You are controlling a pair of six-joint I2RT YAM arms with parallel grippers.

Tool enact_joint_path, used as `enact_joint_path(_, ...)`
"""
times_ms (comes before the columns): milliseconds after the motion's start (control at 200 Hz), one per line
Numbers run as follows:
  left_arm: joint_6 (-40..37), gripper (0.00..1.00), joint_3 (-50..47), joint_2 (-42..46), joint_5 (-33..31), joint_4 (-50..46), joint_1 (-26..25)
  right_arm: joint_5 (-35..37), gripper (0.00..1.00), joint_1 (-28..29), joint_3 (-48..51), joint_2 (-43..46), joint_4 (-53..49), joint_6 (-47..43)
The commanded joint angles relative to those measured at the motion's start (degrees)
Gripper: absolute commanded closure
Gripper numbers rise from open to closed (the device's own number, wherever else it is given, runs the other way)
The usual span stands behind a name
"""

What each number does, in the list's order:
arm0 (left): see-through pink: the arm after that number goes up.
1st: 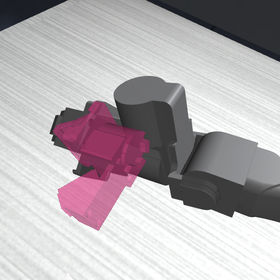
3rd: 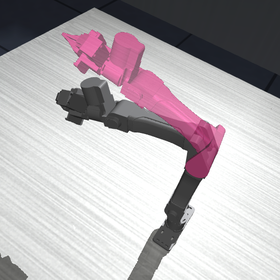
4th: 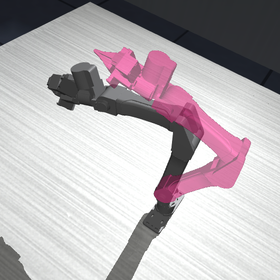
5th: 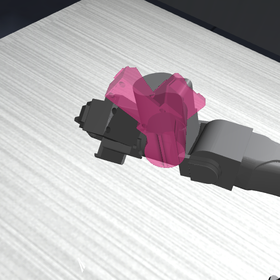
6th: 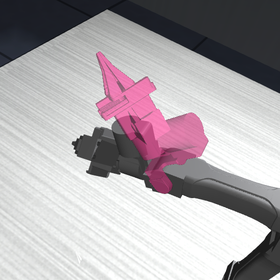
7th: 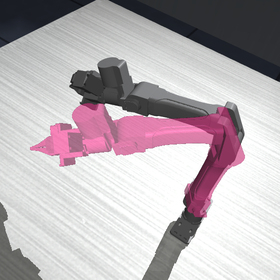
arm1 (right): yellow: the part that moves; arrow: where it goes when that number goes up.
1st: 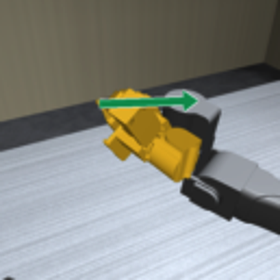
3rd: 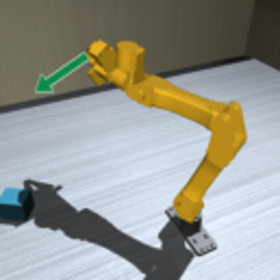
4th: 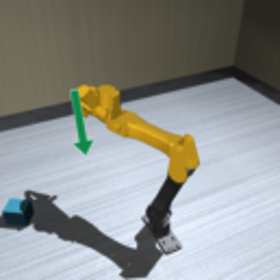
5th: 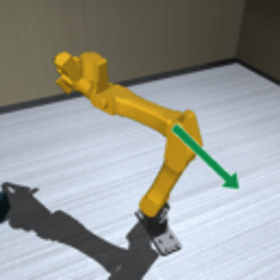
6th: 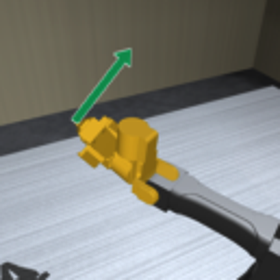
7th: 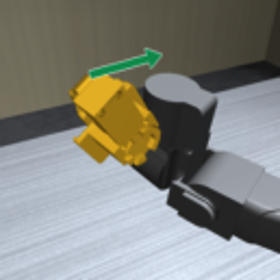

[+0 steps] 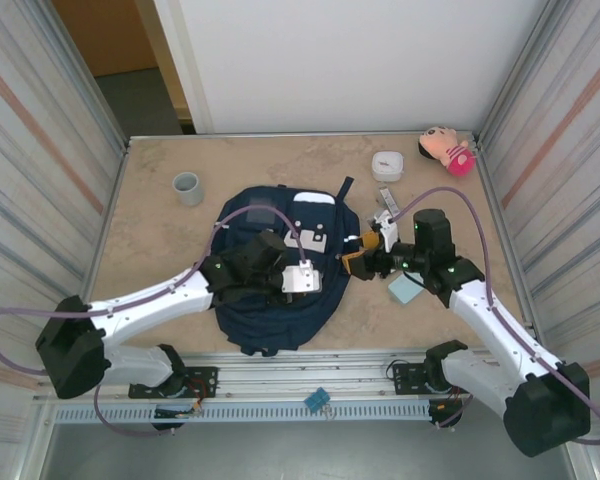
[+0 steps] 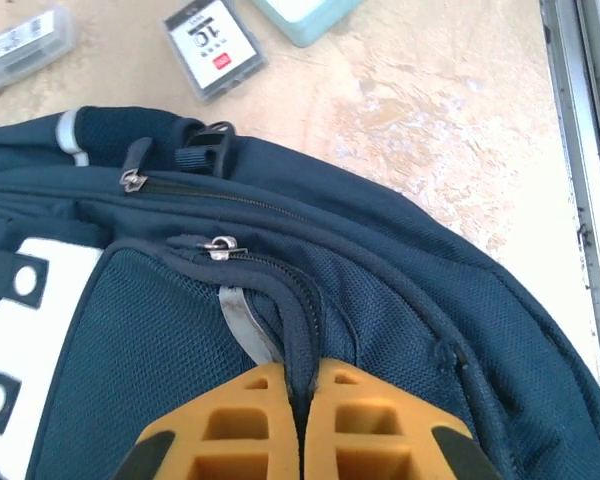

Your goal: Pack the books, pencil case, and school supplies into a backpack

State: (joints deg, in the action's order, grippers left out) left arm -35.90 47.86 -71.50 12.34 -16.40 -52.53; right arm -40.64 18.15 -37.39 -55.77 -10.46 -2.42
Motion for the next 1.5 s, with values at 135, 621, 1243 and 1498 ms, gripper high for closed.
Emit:
enact_joint_path(135,4.6,1.0,-6.0,13.1,8.7,10.2,5.5,-4.3,0.22,-4.1,-6.6,-11.6,-5.9,6.2)
enact_joint_path(621,3.4,1.0,-5.3,18.7,13.4,9.9,10.8,-14.6,0.17,-3.0,-17.9,-32.2,-10.7,-2.7)
enact_joint_path(1243,3.5,1.0,-4.3,17.9,12.2,9.4,11.9,-20.1,0.72,-0.3,-20.2,-37.5,-15.4,-5.0)
enact_joint_path(1498,3.9,1.0,-3.8,16.6,10.9,10.5,12.0,-20.2,0.81,-0.6,-20.1,-36.5,-16.1,-3.2)
